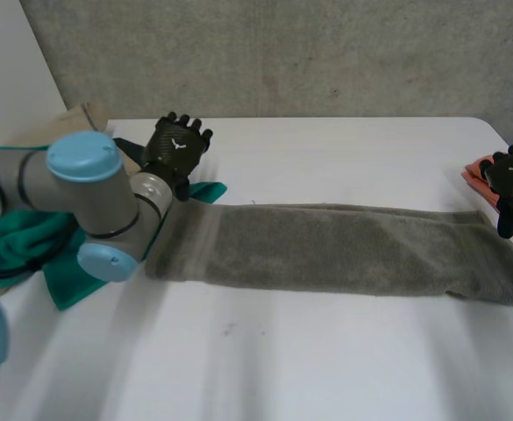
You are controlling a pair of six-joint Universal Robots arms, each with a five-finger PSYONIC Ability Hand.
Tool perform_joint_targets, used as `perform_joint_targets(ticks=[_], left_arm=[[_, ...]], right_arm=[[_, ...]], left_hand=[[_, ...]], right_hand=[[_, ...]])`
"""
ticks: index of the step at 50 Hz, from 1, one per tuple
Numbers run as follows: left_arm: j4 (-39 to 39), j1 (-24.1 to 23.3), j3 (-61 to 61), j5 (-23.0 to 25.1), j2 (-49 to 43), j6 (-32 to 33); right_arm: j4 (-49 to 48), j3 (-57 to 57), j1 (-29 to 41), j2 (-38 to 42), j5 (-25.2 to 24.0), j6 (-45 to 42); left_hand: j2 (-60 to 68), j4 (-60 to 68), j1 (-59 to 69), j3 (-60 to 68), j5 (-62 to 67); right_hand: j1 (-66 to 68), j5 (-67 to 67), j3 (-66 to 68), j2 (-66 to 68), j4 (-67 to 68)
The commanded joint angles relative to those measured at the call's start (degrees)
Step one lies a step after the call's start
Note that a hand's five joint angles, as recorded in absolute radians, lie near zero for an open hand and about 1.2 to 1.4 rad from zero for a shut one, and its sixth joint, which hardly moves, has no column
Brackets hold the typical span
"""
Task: Fold the laundry.
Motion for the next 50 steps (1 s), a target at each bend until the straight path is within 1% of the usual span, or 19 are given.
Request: perform_joint_targets(ticks=[1,6,10,13,17,19,20,21,24,25,29,32,33,36,40,41,44,45,50], left_arm=[[-0.57,0.39,-10.22,0.17,10.52,-0.34],[0.04,1.00,-16.72,0.69,14.92,-2.70],[0.30,1.00,-19.45,1.05,15.98,-4.99],[0.48,0.91,-20.07,1.05,15.89,-5.70],[0.57,0.56,-19.90,1.05,15.45,-5.87],[0.57,0.39,-19.81,0.78,15.45,-5.96],[0.57,0.30,-19.89,0.70,15.45,-5.96],[0.57,0.21,-20.07,0.70,15.54,-5.96],[0.48,-0.84,-20.42,0.61,16.33,-6.05],[0.48,-1.19,-20.51,0.61,16.59,-6.14],[0.48,-1.81,-21.82,0.69,20.28,-7.98],[0.48,-1.81,-23.49,1.05,23.00,-9.56],[0.48,-1.81,-23.85,1.05,23.53,-9.83],[0.48,-1.72,-24.90,1.05,25.64,-10.09],[0.48,-1.55,-25.69,1.05,26.79,-10.18],[0.48,-1.46,-25.70,0.96,26.79,-10.18],[0.48,-1.20,-26.31,0.70,26.88,-10.27],[0.48,-1.20,-26.57,0.61,26.96,-10.27],[0.48,-1.11,-28.42,0.43,26.96,-10.27]], right_arm=[[7.10,8.74,-3.61,-10.53,-8.77,3.70],[11.86,16.65,-11.44,-11.94,-13.77,3.80],[6.87,22.97,-15.74,-11.33,-20.09,3.62],[2.91,24.66,-17.07,-10.89,-21.25,3.53],[-3.25,25.19,-17.42,-5.97,-21.25,3.45],[-5.01,24.40,-17.51,-3.24,-21.08,3.44],[-5.54,24.05,-17.60,-2.54,-20.99,3.44],[-5.98,23.70,-17.60,-2.01,-20.82,3.44],[-7.30,22.90,-18.21,-1.83,-17.84,2.31],[-8.61,22.90,-19.00,-2.00,-14.69,1.00],[-11.43,22.82,-22.33,-5.07,-8.88,-3.48],[-11.87,22.81,-24.36,-6.40,-8.33,-8.75],[-12.22,22.64,-25.24,-6.92,-8.16,-12.69],[-12.57,22.37,-25.34,-7.02,-8.24,-16.58],[-15.03,22.29,-16.75,-8.24,-11.31,-18.88],[-17.30,21.94,-10.46,-8.25,-13.06,-18.88],[-21.88,22.20,-2.07,-8.33,-15.45,-18.88],[-25.29,22.55,3.61,-8.60,-16.85,-18.79],[-32.87,22.64,18.06,-7.11,-20.98,-19.23]], left_hand=[[-2.12,-1.75,-2.03,-2.22,-2.90],[-2.12,-1.75,-2.03,-2.22,-2.90],[-2.12,-1.75,-2.03,-2.22,-2.90],[-2.12,-1.75,-2.03,-2.22,-2.90],[-2.12,-1.75,-2.03,-2.22,-2.90],[-2.12,-1.75,-2.03,-2.22,-2.90],[-2.12,-1.75,-2.03,-2.22,-2.90],[-2.12,-1.75,-2.03,-2.22,-2.90],[-2.12,-1.75,-2.03,-2.22,-2.90],[-2.12,-1.75,-2.03,-2.22,-2.90],[-2.12,-1.75,-2.03,-2.22,-2.90],[-2.12,-1.75,-2.03,-2.22,-2.90],[-2.12,-1.75,-2.03,-2.22,-2.90],[-2.12,-1.75,-2.03,-2.22,-2.90],[-2.12,-1.75,-2.03,-2.22,-2.90],[-2.12,-1.75,-2.03,-2.22,-2.90],[-2.12,-1.75,-2.03,-2.22,-2.90],[-2.12,-1.75,-2.03,-2.22,-2.90],[-2.12,-1.75,-2.03,-2.22,-2.90]], right_hand=[[-2.99,-2.61,-1.89,-1.98,-1.96],[7.27,7.65,8.37,8.28,8.30],[13.17,13.55,14.27,14.18,14.20],[14.01,14.39,15.11,15.02,15.04],[16.19,16.56,17.29,17.20,17.22],[38.27,38.65,39.37,39.28,39.30],[59.22,59.60,60.32,60.23,60.25],[66.86,67.24,67.97,67.87,67.90],[66.94,67.32,68.04,67.95,67.97],[66.94,67.32,68.04,67.95,67.97],[66.94,67.32,68.04,67.95,67.97],[66.94,67.32,68.04,67.95,67.97],[66.94,67.32,68.04,67.95,67.97],[66.94,67.32,68.04,67.95,67.97],[66.94,67.32,68.04,67.95,67.97],[66.94,67.32,68.04,67.95,67.97],[66.94,67.32,68.04,67.95,67.97],[66.94,67.32,68.04,67.95,67.97],[66.94,67.32,68.04,67.95,67.97]])
